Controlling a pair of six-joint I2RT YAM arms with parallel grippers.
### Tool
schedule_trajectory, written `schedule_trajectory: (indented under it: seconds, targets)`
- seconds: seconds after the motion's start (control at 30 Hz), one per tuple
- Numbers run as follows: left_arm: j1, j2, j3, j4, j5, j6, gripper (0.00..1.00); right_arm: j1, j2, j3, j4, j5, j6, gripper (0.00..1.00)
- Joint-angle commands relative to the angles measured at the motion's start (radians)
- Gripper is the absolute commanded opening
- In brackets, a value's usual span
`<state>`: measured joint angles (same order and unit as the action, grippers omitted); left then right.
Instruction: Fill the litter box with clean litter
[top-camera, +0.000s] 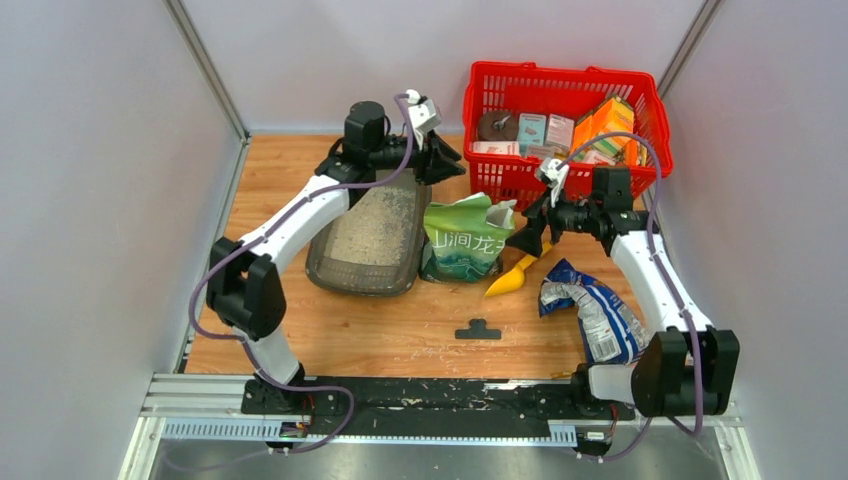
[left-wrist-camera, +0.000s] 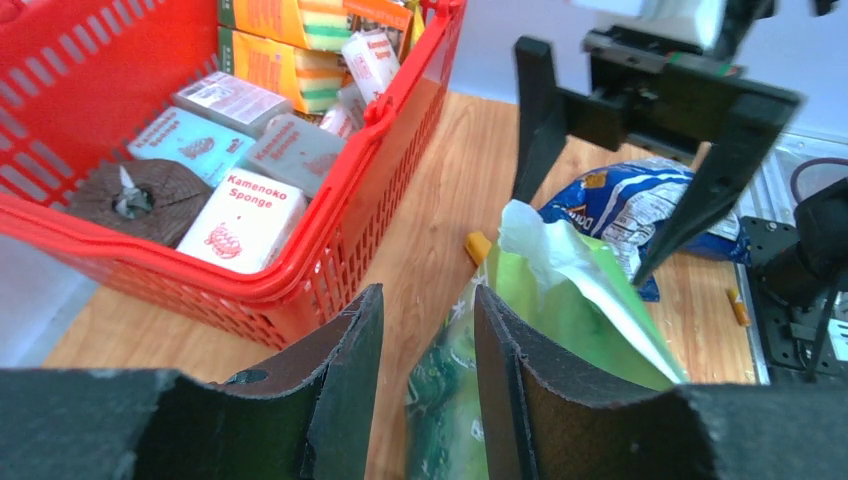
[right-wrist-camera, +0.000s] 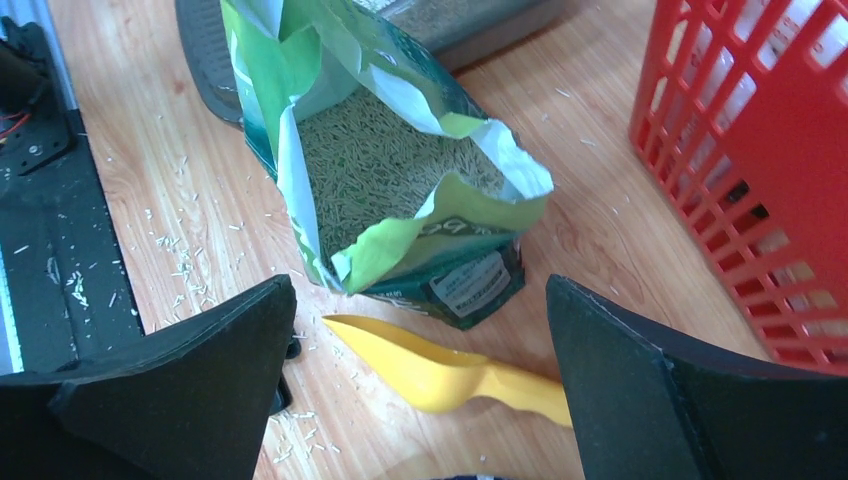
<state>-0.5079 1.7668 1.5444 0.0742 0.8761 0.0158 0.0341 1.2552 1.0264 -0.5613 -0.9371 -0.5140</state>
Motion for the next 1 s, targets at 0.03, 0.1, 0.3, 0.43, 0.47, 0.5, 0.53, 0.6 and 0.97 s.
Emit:
schedule_trajectory:
  seconds: [0.03, 0.1, 0.3, 0.43, 0.47, 0.5, 0.53, 0.6, 0.97]
  targets:
    - [0.008, -0.109, -0.032, -0.204, 0.011, 0.122, 0.47, 0.004, 0.087, 0.077, 0.078, -0.154, -0.073, 1.00]
    - [0.008, -0.124, -0.032, -0.246, 0.006, 0.144, 0.47, 0.001, 0.101, 0.083, 0.081, -0.141, -0.122, 1.00]
    - [0.009, -0.121, -0.020, -0.289, 0.001, 0.165, 0.47, -0.014, 0.157, 0.124, 0.069, -0.195, -0.169, 1.00]
    - [0.009, -0.115, 0.000, -0.321, 0.012, 0.173, 0.47, -0.014, 0.176, 0.156, 0.038, -0.264, -0.199, 1.00]
    - [0.009, -0.116, 0.002, -0.327, 0.014, 0.177, 0.47, -0.016, 0.179, 0.159, 0.032, -0.273, -0.202, 1.00]
    - [0.009, -0.115, 0.002, -0.336, 0.015, 0.179, 0.47, -0.013, 0.184, 0.162, 0.032, -0.279, -0.202, 1.00]
    - [0.009, -0.116, 0.002, -0.338, 0.012, 0.185, 0.47, -0.014, 0.187, 0.164, 0.029, -0.288, -0.204, 1.00]
    - [0.009, -0.118, -0.001, -0.343, 0.008, 0.187, 0.47, -0.014, 0.191, 0.167, 0.024, -0.296, -0.205, 1.00]
    - [0.009, -0.130, -0.017, -0.364, 0.001, 0.200, 0.47, -0.011, 0.242, 0.199, -0.089, -0.344, -0.251, 0.84]
